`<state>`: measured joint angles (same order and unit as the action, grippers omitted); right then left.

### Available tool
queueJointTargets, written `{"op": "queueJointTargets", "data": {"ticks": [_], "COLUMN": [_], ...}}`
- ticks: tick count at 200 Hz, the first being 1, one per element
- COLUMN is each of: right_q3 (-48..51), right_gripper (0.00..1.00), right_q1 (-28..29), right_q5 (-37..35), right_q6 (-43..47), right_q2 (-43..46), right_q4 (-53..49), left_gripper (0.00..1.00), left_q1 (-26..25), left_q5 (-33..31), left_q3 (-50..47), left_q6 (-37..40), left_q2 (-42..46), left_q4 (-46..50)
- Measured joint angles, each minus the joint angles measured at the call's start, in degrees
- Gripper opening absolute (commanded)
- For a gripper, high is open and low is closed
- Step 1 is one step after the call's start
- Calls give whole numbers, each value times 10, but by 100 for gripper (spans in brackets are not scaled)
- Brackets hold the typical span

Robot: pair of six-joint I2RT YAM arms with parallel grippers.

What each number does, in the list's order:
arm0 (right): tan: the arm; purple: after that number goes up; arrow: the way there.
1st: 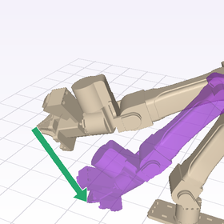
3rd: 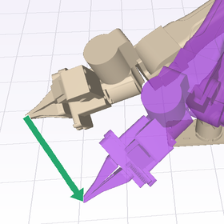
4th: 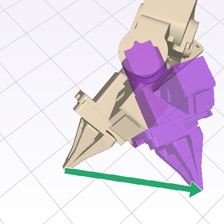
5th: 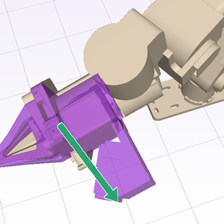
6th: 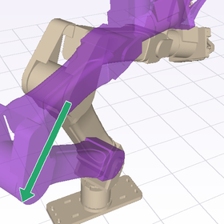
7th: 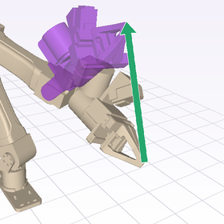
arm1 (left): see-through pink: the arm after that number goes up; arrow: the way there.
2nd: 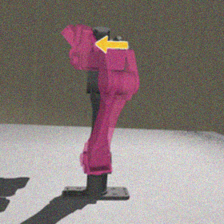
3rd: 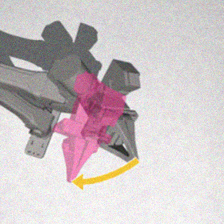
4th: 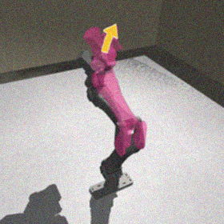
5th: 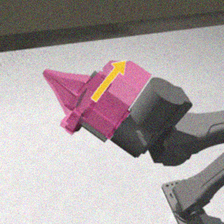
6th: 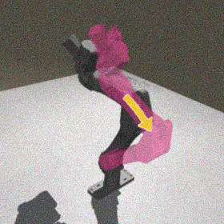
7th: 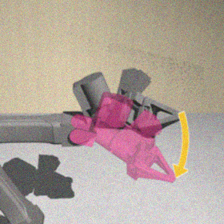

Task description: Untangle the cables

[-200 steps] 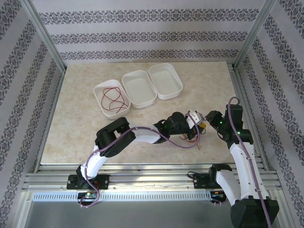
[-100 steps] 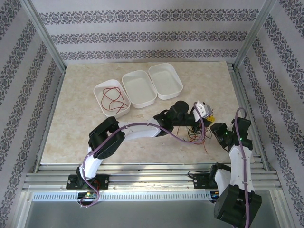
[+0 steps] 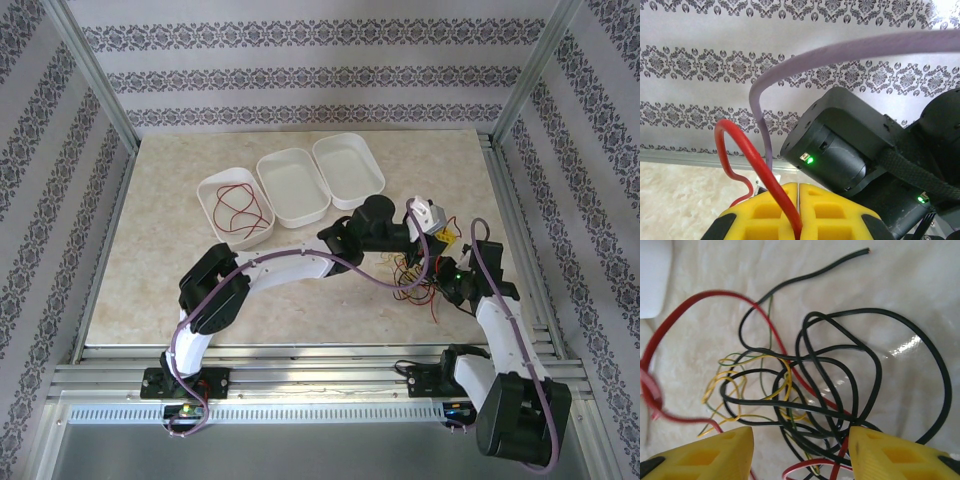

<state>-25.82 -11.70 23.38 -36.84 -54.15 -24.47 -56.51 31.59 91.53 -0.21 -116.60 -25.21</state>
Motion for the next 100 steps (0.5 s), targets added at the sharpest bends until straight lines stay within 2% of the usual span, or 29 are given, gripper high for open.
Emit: {"op": "queueJointTargets", "data": {"ticks": [38, 100], "right_q3": [1, 1], "right_gripper": [50, 47], "right_q1": [0, 3], "right_q5": [-25, -40], "right_q6": [-2, 0], "right_q2": [-41, -91], "right_q4": [21, 46], "left_gripper": [0, 0], "left_q1": [0, 2], "left_q5": [4, -2], "left_q3": [-9, -55], "left_q6": [1, 14], "left_q2": [9, 78], "left_q4": [15, 32]}}
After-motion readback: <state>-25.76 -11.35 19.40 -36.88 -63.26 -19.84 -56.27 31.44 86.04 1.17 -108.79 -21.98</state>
